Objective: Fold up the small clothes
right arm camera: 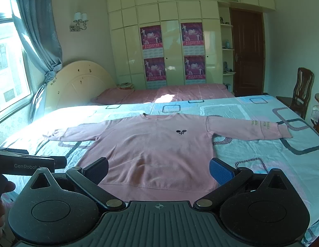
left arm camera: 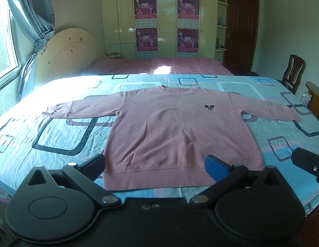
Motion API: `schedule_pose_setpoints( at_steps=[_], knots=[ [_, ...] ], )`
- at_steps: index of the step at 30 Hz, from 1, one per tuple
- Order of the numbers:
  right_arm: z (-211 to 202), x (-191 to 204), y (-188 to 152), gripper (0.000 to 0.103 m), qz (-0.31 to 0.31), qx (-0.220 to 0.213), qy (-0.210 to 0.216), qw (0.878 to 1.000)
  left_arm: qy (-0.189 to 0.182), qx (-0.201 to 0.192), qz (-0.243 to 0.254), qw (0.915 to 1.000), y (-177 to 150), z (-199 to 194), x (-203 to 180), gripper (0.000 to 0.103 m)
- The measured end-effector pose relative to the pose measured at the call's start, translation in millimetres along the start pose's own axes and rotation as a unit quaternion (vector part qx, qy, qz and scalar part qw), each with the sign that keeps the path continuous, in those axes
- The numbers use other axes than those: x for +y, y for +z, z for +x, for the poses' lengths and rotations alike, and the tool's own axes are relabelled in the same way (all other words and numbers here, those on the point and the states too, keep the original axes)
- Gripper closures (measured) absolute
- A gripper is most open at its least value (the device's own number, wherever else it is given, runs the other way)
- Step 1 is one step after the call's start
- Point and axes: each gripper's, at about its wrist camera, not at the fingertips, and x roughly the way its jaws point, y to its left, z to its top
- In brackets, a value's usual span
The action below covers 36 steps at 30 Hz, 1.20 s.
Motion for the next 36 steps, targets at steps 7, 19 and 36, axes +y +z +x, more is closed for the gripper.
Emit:
schedule_pose_setpoints(
  at_steps=[7, 19, 36],
  knots=[
    [-1, -3, -1, 0.0, 0.003, 0.0, -0.003, 1.0, 0.001, 0.0, 0.001, 1.0, 1, 2, -3, 0.0],
    [2, -2, 0, 0.0, 0.008, 0.001, -0.006, 1.0, 0.003, -0.001, 0.001, 1.0, 1, 4, -3, 0.0],
    [14, -4, -2, 0.0, 0.013, 0.005, -0.019, 1.0, 0.004, 0.001, 0.003, 1.0, 4, 14, 4, 0.0]
  ],
)
